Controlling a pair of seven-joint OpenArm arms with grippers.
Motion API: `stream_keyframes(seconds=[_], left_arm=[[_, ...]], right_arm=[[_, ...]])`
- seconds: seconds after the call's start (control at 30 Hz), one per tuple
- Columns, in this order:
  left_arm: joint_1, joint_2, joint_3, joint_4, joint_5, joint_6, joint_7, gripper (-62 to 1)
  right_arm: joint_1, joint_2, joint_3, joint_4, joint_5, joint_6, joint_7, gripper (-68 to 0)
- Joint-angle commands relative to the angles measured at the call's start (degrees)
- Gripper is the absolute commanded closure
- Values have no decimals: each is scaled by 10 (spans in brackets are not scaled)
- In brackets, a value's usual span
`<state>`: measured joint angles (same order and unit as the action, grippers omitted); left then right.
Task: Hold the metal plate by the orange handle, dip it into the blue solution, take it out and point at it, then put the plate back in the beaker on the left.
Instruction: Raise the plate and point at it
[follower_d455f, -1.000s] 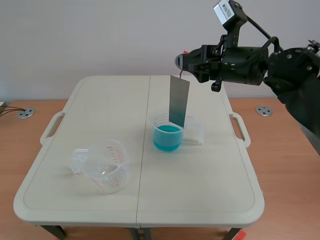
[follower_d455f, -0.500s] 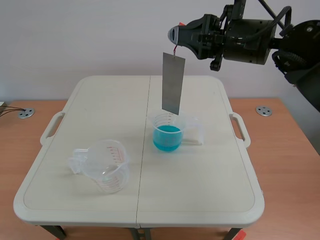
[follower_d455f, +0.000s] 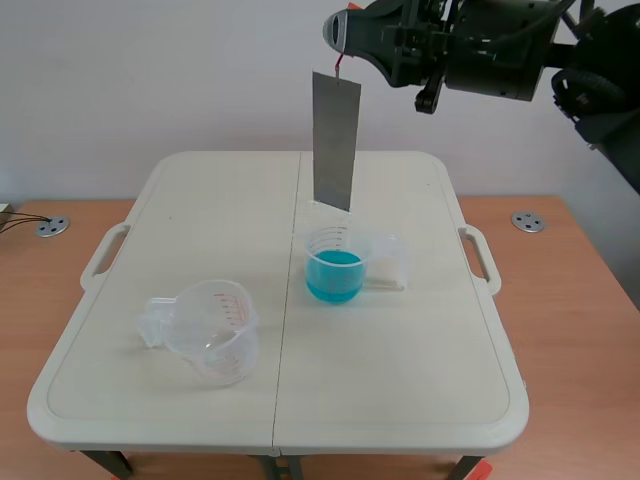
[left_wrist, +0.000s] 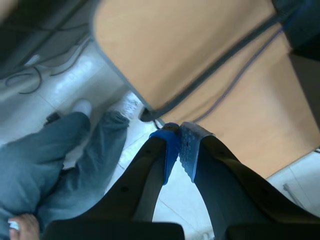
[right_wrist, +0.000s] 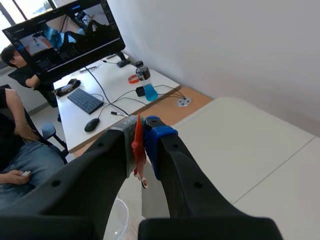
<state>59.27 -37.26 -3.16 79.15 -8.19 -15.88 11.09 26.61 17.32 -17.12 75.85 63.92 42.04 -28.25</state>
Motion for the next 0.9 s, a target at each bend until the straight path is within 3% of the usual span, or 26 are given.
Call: stream_keyframes(seconds=[0.0, 0.17, 0.33, 0.5, 0.7, 0.87], left_arm=[[-12, -20, -16, 3, -26, 1, 0, -27], [-56, -76, -55, 3, -110, 1, 26, -28], [-123, -124, -73, 3, -172, 1, 32, -27], [-215, -154, -72, 3, -197, 1, 40, -27], [-333, -171, -58, 3, -265, -4, 50, -27], [-443, -170, 0, 3, -273, -36, 55, -27]], right_arm=[[9, 6, 14, 16, 13, 7, 7, -15], [9, 6, 19, 29, 13, 7, 2, -15], [9, 6, 19, 29, 24, 7, -6, -15], [9, 6, 19, 29, 24, 7, -6, -15], [8, 6, 19, 29, 24, 7, -6, -15], [8, 6, 19, 29, 24, 7, -8, -15]])
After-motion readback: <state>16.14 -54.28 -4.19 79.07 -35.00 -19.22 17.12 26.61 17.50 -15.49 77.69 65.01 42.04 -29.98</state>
